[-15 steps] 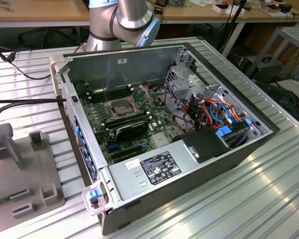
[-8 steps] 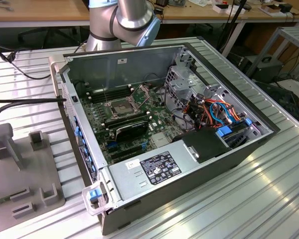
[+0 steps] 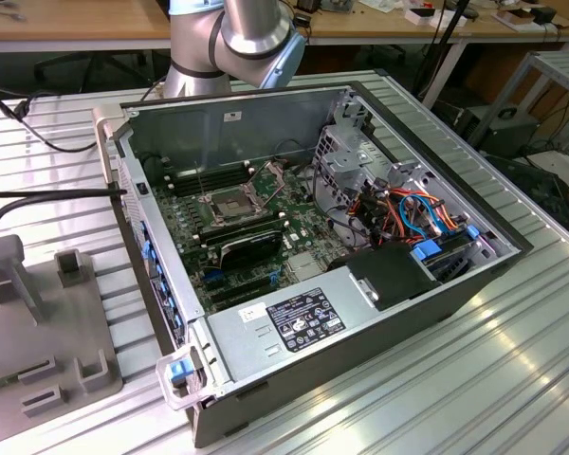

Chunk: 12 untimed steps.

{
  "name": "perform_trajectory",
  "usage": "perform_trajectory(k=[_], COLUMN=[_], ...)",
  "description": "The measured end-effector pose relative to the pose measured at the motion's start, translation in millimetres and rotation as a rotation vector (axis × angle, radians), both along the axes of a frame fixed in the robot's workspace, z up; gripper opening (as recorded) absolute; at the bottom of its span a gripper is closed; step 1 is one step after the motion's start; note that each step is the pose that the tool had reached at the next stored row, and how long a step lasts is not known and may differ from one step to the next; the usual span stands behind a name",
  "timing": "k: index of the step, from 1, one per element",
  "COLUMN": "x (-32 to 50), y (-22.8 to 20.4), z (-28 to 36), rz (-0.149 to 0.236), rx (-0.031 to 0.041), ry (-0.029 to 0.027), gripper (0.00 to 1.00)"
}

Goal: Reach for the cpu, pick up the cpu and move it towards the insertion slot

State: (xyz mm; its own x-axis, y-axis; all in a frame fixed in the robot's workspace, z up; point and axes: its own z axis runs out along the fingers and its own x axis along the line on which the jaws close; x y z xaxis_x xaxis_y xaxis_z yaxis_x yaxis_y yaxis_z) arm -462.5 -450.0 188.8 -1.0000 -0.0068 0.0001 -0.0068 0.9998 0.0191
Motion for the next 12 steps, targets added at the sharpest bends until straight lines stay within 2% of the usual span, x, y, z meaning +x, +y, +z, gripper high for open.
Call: perform_trajectory(k=[4, 12], x=[0.1, 0.0], y=[-0.3, -0.4], z=[0.4, 8.2], rz=[0.000, 0.000], rx=[0.0013, 0.0033], ry=[-0.0004, -0.0001], gripper=[0.55, 0.55])
